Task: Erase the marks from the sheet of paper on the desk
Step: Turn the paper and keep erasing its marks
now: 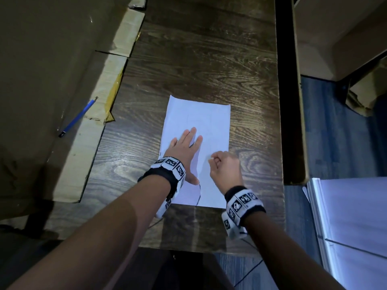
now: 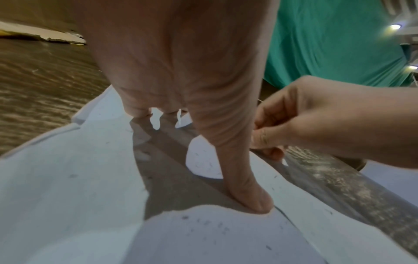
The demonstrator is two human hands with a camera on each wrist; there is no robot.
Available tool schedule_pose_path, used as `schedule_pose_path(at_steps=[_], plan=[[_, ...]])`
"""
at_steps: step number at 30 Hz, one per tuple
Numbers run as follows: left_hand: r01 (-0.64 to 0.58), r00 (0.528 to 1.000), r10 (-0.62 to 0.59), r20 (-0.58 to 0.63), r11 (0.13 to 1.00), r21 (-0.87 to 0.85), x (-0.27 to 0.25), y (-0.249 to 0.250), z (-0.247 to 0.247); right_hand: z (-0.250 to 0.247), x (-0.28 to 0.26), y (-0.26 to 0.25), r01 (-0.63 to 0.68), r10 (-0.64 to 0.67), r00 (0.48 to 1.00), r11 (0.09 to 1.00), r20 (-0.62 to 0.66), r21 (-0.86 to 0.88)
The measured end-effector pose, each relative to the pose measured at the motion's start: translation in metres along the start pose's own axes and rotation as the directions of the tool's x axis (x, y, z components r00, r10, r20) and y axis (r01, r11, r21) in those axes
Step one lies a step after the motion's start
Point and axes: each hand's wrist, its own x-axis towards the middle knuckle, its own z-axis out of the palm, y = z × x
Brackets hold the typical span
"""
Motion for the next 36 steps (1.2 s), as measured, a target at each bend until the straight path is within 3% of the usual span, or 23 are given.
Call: schedule_pose_path(at_steps=[4, 8, 12, 17, 20, 23, 26, 29, 31, 34, 36], plan=[[0.032, 0.999, -0.033, 0.038, 0.999, 0.029, -0.002, 0.012, -0.007, -0.004, -0.033, 0.013, -0.049, 0.049, 0.999, 0.998, 0.022, 0.037], [-0.102, 0.995, 0.102, 0.014, 0.994, -0.025, 0.002, 0.028, -0.004, -0.007, -0.036, 0.019, -0.128, 0.123, 0.99, 0.988, 0.064, 0.082], [-0.142, 0.99, 0.142, -0.022, 0.99, -0.007, 0.009, 0.026, 0.007, -0.011, -0.016, 0.01, -0.112, 0.107, 0.99, 0.992, 0.095, 0.056], [-0.116, 0.993, 0.117, -0.031, 0.993, 0.031, 0.007, 0.03, 0.008, -0.01, 0.017, 0.003, -0.094, 0.094, 0.995, 0.994, 0.022, 0.046], [-0.105, 0.994, 0.106, -0.029, 0.994, 0.034, 0.009, 0.03, 0.011, -0.008, -0.01, 0.008, -0.063, 0.063, 0.998, 0.997, 0.0, 0.034], [-0.096, 0.995, 0.097, -0.027, 0.995, 0.032, 0.009, 0.029, 0.01, -0.011, -0.045, 0.01, -0.044, 0.041, 0.997, 0.998, 0.063, 0.051], [-0.094, 0.995, 0.095, -0.023, 0.995, 0.036, 0.009, 0.03, 0.01, -0.014, -0.025, 0.01, -0.024, 0.023, 0.995, 1.0, 0.095, 0.01], [-0.094, 0.995, 0.095, -0.019, 0.995, 0.039, 0.008, 0.03, 0.009, -0.013, 0.001, 0.01, -0.062, 0.061, 0.998, 0.998, 0.029, 0.02], [-0.089, 0.996, 0.089, -0.014, 0.996, 0.032, 0.008, 0.03, 0.009, -0.011, -0.012, 0.009, -0.086, 0.086, 0.996, 0.996, 0.01, 0.038], [-0.081, 0.996, 0.082, -0.021, 0.996, 0.039, 0.009, 0.031, 0.009, -0.012, -0.049, 0.007, -0.081, 0.076, 0.991, 0.996, 0.113, 0.04], [-0.081, 0.996, 0.082, -0.02, 0.996, 0.043, 0.009, 0.031, 0.009, -0.015, -0.039, 0.007, -0.043, 0.039, 0.987, 0.999, 0.155, 0.02]])
